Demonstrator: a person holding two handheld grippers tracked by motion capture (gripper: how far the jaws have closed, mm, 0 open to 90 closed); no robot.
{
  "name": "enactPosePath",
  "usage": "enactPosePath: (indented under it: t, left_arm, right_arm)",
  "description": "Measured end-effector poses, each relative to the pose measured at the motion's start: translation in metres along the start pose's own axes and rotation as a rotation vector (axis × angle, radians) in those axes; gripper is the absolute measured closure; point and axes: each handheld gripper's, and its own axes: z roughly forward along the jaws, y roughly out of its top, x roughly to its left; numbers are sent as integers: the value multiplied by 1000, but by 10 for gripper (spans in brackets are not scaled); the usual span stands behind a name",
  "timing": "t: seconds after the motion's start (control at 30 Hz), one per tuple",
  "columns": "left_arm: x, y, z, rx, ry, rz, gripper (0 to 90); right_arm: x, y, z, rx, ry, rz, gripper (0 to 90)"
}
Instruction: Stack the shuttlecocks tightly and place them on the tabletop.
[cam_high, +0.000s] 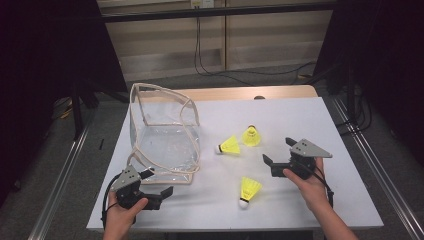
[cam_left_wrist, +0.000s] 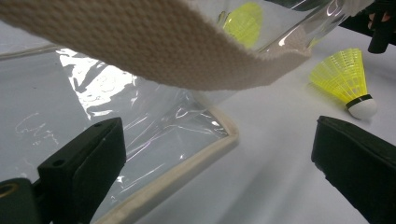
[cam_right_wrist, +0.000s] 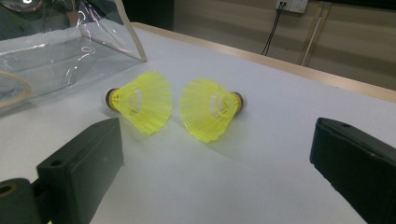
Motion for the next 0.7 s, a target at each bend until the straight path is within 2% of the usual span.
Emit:
enactPosePath:
  t: [0.27,0.7]
  left_arm:
    - [0,0,0,-1,3,-2,31]
    - [-1,0,0,-7,0,-1,31]
  right_arm:
    - [-2,10,12,22,-13,-4,15]
    - [-8,19,32,56,-35,37,40]
